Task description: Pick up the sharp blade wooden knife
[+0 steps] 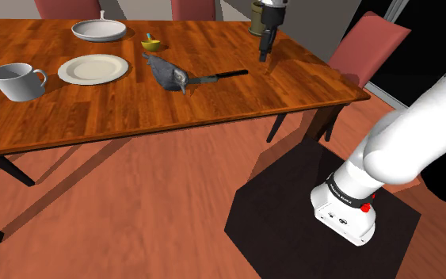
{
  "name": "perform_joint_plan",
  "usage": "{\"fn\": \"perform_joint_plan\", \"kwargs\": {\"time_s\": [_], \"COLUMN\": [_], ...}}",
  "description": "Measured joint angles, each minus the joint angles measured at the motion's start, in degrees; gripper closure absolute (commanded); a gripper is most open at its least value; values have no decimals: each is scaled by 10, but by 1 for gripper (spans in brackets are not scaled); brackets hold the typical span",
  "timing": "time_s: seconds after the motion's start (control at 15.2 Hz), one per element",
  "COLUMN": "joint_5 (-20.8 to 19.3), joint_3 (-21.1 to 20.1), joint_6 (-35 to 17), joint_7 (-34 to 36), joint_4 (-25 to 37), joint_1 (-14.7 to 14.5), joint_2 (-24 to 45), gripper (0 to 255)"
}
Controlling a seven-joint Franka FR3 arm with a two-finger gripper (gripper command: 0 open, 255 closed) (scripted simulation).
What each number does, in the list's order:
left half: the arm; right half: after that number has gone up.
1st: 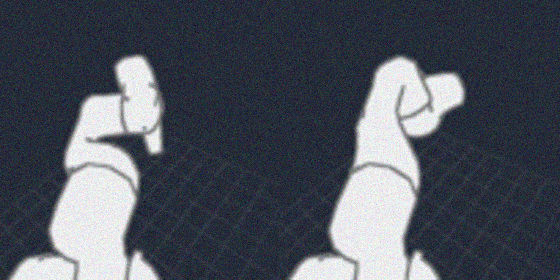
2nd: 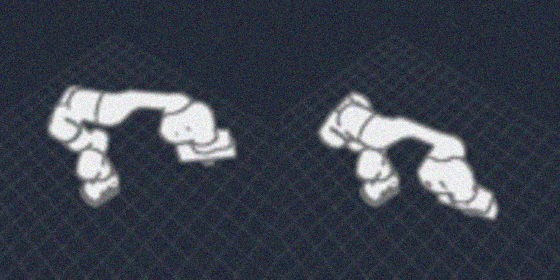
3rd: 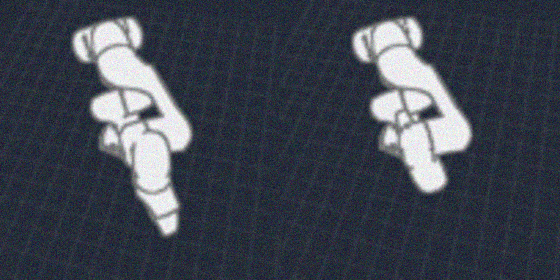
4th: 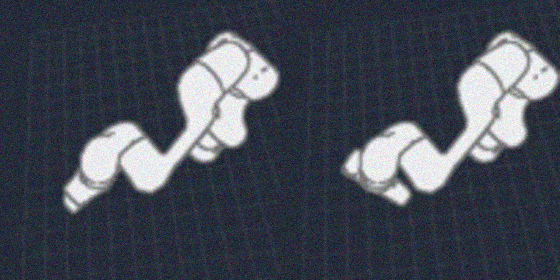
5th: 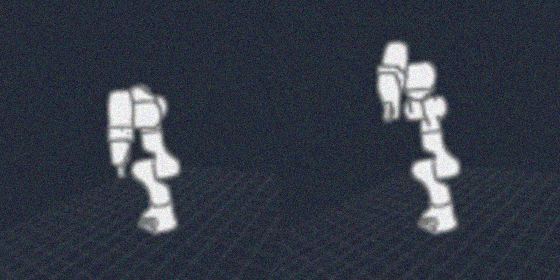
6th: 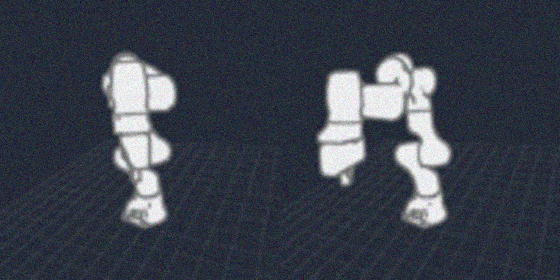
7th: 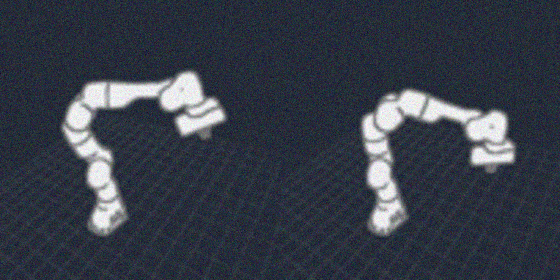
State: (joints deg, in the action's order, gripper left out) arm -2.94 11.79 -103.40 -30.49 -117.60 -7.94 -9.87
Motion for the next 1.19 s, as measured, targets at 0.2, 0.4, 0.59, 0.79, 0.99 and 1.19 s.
{"fn": "perform_joint_plan", "kwargs": {"time_s": [0.2,0.4,0.59,0.79,0.99,1.19], "joint_5": [14,24,34,39,40,41], "joint_3": [-3,-9,-20,-35,-52,-57], "joint_6": [-16,-27,-30,-32,-30,-45], "joint_7": [-65,-130,-190,-244,-296,-312], "joint_4": [50,91,148,199,246,253], "joint_1": [-13,-21,-27,-34,-40,-41], "joint_2": [68,124,185,240,287,309], "gripper": [0,0,0,0,0,0]}}
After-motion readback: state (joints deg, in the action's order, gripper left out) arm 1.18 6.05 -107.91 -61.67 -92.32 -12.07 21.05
